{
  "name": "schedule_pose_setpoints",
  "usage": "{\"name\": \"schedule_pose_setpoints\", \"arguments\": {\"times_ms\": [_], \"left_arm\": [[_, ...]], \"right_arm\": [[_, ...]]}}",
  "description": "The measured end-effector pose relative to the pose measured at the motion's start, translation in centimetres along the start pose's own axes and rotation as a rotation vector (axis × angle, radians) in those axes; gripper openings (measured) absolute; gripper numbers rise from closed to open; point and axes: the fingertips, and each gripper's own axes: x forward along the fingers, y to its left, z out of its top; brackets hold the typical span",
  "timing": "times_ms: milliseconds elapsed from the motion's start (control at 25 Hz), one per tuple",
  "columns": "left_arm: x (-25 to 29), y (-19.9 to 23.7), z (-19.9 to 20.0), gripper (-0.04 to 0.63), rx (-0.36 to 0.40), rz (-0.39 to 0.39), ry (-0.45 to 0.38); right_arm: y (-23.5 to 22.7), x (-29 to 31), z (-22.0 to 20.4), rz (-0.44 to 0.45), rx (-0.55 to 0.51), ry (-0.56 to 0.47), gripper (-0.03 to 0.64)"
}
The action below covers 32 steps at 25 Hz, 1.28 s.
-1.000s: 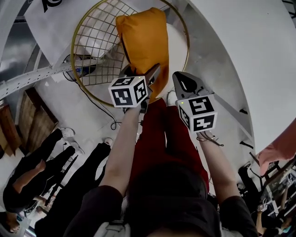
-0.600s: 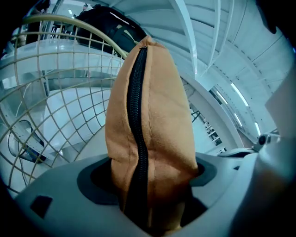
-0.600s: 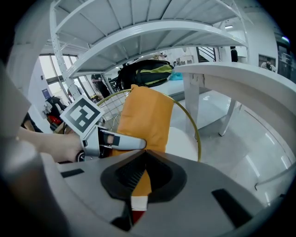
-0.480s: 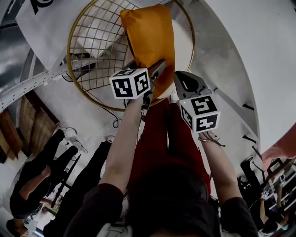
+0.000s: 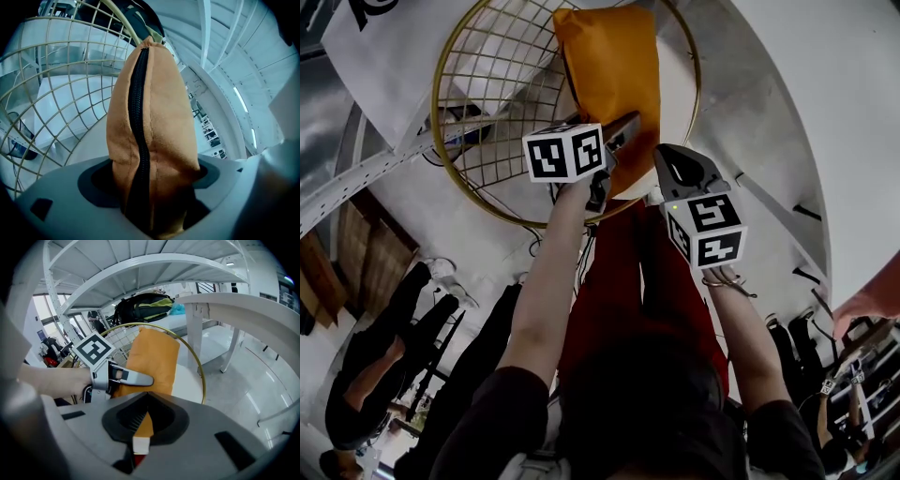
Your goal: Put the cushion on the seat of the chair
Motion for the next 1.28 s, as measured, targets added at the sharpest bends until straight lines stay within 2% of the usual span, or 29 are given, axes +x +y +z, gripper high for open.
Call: {"name": "schedule_pose_setpoints", "arguments": {"times_ms": [200, 840, 1280], "left_arm": [[0.8, 0.5, 0.1, 0.413, -0.015, -0.019, 0.028], [2.9, 3.1, 0.6, 0.425, -0.1, -0.005, 0.071], [3.7, 3.8, 1.0, 0.439, -0.124, -0.011, 0.11]], "right_arm": [[-0.2, 0.6, 0.0, -0.004, 0.006, 0.007, 0.018], [-0.6, 2.3, -0.7, 0.008, 0.033, 0.044, 0.018], [-1.9, 4.8, -0.6, 0.008, 0.042, 0.082, 0.018]]}}
